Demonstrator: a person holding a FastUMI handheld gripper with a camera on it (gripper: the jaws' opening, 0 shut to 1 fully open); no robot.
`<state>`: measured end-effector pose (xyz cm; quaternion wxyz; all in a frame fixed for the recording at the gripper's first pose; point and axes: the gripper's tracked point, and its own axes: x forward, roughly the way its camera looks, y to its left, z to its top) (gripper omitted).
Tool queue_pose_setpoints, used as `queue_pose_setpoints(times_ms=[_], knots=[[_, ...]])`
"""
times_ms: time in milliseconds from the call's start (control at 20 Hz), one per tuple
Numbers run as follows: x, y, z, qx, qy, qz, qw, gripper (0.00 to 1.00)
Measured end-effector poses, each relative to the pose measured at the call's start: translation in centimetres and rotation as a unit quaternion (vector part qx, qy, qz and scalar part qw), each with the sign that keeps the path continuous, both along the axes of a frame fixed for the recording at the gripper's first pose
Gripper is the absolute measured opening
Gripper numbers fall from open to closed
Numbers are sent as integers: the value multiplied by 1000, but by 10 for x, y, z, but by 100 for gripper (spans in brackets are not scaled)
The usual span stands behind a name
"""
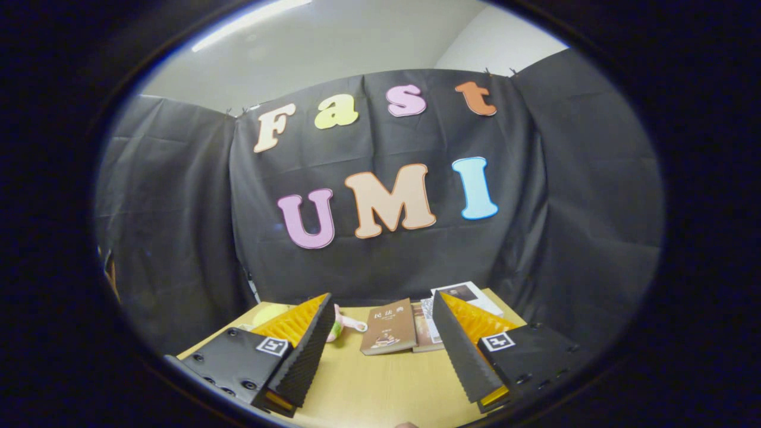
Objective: Open the storage box then place both shoes into the box .Put the left shoe in first, then the right shoe, with the right side of both shoes facing outward in a uniform manner.
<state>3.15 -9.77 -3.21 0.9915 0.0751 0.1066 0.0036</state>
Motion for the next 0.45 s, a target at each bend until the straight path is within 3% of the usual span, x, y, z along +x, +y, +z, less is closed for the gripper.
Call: queue_pose_setpoints(times_ms=[450], knots=[[6,0,15,8,-11,-10,1000,100]])
